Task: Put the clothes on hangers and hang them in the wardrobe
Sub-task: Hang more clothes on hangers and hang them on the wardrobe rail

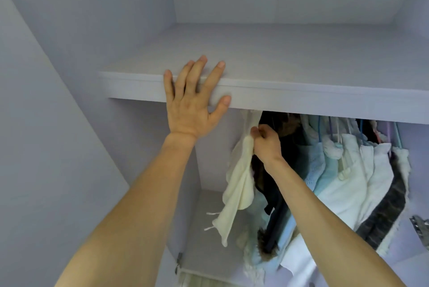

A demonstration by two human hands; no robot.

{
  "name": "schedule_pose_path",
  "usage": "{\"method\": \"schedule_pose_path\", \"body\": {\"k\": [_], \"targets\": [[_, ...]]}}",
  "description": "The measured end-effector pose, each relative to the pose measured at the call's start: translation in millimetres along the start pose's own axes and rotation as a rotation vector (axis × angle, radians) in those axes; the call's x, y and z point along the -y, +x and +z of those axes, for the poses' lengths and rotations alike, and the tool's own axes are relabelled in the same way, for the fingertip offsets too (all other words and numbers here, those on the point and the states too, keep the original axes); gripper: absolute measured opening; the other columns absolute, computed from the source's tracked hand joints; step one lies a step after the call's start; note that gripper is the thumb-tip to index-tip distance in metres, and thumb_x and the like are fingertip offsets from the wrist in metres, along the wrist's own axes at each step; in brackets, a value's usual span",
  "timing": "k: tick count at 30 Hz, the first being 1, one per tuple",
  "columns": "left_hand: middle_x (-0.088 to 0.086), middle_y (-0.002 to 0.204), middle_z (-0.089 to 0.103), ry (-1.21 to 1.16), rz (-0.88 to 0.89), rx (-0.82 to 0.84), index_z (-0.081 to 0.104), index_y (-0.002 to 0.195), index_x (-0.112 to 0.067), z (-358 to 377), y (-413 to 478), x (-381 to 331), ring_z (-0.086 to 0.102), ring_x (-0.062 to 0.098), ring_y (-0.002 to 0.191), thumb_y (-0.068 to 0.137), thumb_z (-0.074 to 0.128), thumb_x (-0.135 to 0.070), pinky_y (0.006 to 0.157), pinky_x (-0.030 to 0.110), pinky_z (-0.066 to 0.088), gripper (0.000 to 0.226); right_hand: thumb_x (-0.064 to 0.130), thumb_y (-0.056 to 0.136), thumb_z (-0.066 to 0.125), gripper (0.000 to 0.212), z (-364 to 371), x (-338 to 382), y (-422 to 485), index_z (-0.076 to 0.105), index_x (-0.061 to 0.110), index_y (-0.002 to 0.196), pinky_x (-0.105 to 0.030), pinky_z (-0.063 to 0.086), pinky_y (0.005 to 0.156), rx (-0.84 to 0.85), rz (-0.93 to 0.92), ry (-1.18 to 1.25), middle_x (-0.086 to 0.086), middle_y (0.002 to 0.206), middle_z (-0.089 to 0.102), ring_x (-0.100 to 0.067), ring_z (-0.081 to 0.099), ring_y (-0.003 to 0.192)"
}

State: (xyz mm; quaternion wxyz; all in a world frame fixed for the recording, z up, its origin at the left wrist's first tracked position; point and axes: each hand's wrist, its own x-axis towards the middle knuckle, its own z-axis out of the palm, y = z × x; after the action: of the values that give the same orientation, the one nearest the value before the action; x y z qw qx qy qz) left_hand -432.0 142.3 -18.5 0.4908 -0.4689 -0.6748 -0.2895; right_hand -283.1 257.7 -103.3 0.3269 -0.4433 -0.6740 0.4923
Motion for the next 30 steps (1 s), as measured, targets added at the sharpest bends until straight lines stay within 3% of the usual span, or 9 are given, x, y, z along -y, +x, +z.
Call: {"method": "schedule_pose_path", "body": {"k": [3,7,13,15,18,20,24,27,30], "targets": [[-0.002,0.15,0.03,0.005,0.006,-0.003,0.036,0.146,-0.034,1,0,0,0.034,0.022,0.137,0.098,0.033,-0.061,0.119,0.051,0.007,0.055,0.029,0.099,0.05,0.025,13,-14,1,0.052,0.015,0.079,-0.047,0.053,0.083,0.029,0.057,-0.025,-0.008,0.081,0.062,-0.036,0.063,0.087],[-0.002,0.149,0.03,0.013,0.004,0.023,0.034,0.146,-0.034,0,1,1,0.033,0.022,0.138,0.098,0.031,-0.061,0.119,0.051,0.006,0.055,0.025,0.101,0.048,0.017,20,-31,-5,0.057,0.011,0.096,-0.039,0.05,0.085,-0.019,0.12,0.016,-0.009,0.094,0.064,-0.033,0.062,0.096],[-0.001,0.147,0.033,0.018,-0.009,0.045,0.036,0.146,-0.033,0,0,1,0.035,0.023,0.137,0.098,0.032,-0.06,0.118,0.052,0.008,0.055,0.027,0.098,0.048,0.019,2,-33,-1,0.059,0.012,0.094,-0.038,0.05,0.079,-0.161,0.173,0.053,-0.011,0.092,0.067,-0.034,0.063,0.09],[-0.001,0.147,0.033,0.033,-0.009,0.048,0.037,0.146,-0.032,0,0,2,0.035,0.023,0.137,0.098,0.034,-0.06,0.118,0.053,0.009,0.055,0.028,0.097,0.049,0.018,-6,-38,-2,0.058,0.016,0.09,-0.038,0.051,0.077,-0.141,0.169,0.029,-0.011,0.089,0.068,-0.034,0.065,0.087],[0.001,0.147,0.035,0.048,-0.006,0.072,0.037,0.146,-0.031,-1,-1,2,0.035,0.025,0.137,0.098,0.035,-0.059,0.119,0.053,0.008,0.056,0.031,0.095,0.055,0.013,-20,-46,-4,0.056,0.027,0.082,-0.049,0.058,0.079,-0.076,0.162,0.027,-0.003,0.077,0.068,-0.03,0.068,0.076],[0.004,0.148,0.038,0.057,-0.018,0.103,0.036,0.147,-0.03,-4,-1,0,0.035,0.026,0.138,0.099,0.034,-0.059,0.119,0.054,0.009,0.057,0.027,0.094,0.059,0.004,-31,-53,-11,0.059,0.025,0.091,-0.049,0.059,0.078,-0.022,0.156,0.034,0.001,0.076,0.068,-0.023,0.068,0.066],[0.01,0.149,0.043,0.044,-0.071,0.184,0.038,0.149,-0.026,-17,-1,-8,0.033,0.029,0.141,0.1,0.036,-0.057,0.12,0.058,0.013,0.058,0.028,0.091,0.062,0.02,-50,-65,-37,0.054,0.031,0.109,-0.049,0.057,0.083,0.026,0.04,-0.026,0.012,0.104,0.064,-0.025,0.07,0.081],[0.009,0.156,0.037,-0.061,-0.188,0.236,0.038,0.151,-0.023,-35,-1,-21,0.024,0.029,0.149,0.1,0.044,-0.052,0.121,0.056,0.014,0.059,0.04,0.086,0.06,0.027,-64,-64,-69,0.052,0.039,0.112,-0.048,0.057,0.085,0.009,-0.062,-0.029,0.008,0.118,0.058,-0.024,0.07,0.087],[0.003,0.162,0.025,-0.176,-0.355,0.329,0.035,0.153,-0.025,-63,-28,-34,0.023,0.026,0.149,0.095,0.055,-0.037,0.121,0.052,0.02,0.062,0.033,0.093,0.061,0.015,-70,-53,-107,0.058,0.036,0.107,-0.029,0.057,0.079,0.089,-0.156,-0.05,0.008,0.117,0.06,-0.019,0.07,0.085]]}}
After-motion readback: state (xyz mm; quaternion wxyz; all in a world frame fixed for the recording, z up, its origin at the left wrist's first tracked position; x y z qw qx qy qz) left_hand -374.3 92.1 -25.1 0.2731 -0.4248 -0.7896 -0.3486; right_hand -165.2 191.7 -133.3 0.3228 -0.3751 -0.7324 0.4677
